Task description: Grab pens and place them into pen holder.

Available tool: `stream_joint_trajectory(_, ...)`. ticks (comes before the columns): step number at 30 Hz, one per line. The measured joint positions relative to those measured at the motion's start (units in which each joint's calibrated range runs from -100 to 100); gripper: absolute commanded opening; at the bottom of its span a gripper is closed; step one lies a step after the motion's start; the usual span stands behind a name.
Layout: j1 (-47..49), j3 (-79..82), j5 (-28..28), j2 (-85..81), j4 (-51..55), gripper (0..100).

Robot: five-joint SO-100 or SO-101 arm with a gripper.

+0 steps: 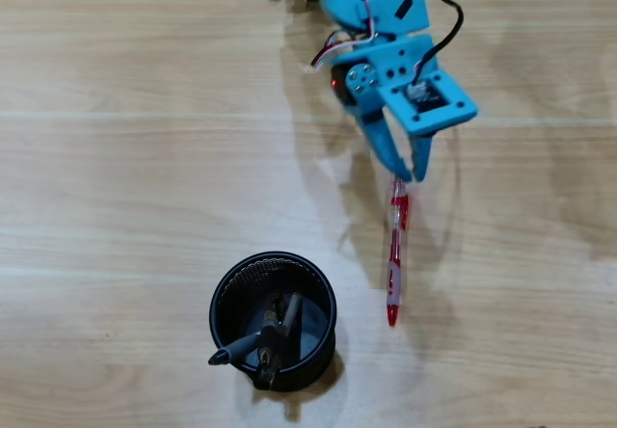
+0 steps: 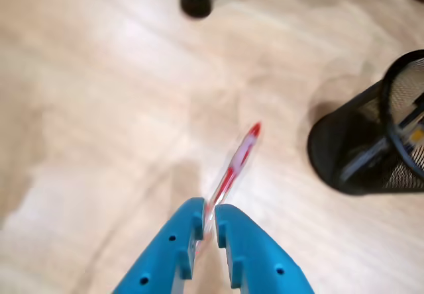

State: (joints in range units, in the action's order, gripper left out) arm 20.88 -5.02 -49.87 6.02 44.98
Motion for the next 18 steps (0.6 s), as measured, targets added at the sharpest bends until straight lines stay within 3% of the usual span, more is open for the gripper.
stream_joint_trajectory(7, 3.2, 0.0, 1.2, -8.2, 20.8, 2)
stream_joint_trajectory(18, 3.7, -9.9, 1.2, -0.8, 23.5, 2)
